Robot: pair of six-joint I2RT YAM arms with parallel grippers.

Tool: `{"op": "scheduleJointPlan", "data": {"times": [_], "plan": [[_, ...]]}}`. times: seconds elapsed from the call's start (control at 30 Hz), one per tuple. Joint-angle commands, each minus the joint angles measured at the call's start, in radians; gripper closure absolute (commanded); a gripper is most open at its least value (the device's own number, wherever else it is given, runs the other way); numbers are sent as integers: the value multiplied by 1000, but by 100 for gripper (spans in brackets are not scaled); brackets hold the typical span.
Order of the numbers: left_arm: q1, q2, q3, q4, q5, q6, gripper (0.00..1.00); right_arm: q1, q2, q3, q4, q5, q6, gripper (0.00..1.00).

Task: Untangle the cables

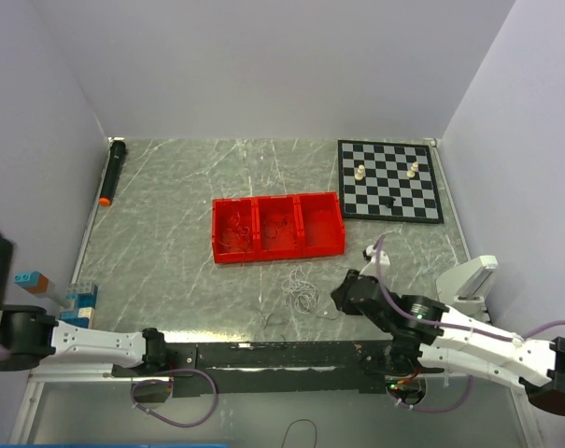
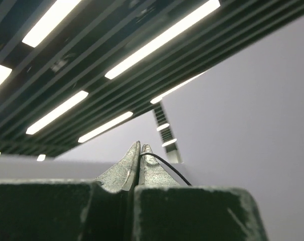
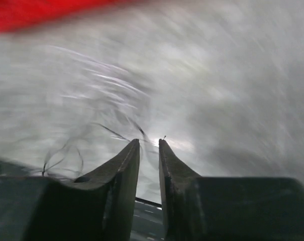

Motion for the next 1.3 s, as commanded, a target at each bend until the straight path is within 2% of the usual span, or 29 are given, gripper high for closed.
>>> {"op": "scheduleJointPlan", "data": {"times": [0.0, 0.13, 0.27, 0.37, 0.43, 0.47, 0.53, 0.63, 0.73, 0.87, 1.0, 1.27], "plan": [[-9, 70, -35, -104, -23, 131, 98, 6, -29, 120, 199, 18, -279, 68], [-7, 161, 19, -138, 3, 50, 98, 4, -13, 183, 183, 48, -303, 88], [-7, 236, 65, -156, -9, -105, 99, 6, -58, 217, 292, 12, -388, 100], [25, 265, 32, -169, -31, -290, 98, 6, -47, 287, 303, 11, -429, 100], [109, 258, -48, -178, -20, -440, 98, 6, -30, 320, 285, -6, -435, 98], [170, 249, -102, -172, -8, -515, 98, 6, -25, 318, 277, -15, -428, 92], [262, 224, -220, -182, 18, -663, 98, 6, -38, 286, 268, -17, -396, 86], [345, 210, -395, -117, 52, -784, 98, 6, -88, 211, 274, -11, -351, 84], [398, 241, -469, -106, 75, -881, 98, 6, -139, 168, 260, 14, -319, 84], [462, 328, -457, -91, 115, -979, 98, 6, -170, 136, 237, 66, -294, 85], [525, 432, -383, -66, 138, -1035, 98, 6, -177, 96, 274, 90, -299, 86], [594, 574, -242, -23, 176, -1053, 98, 4, -127, 70, 307, 94, -303, 87]]}}
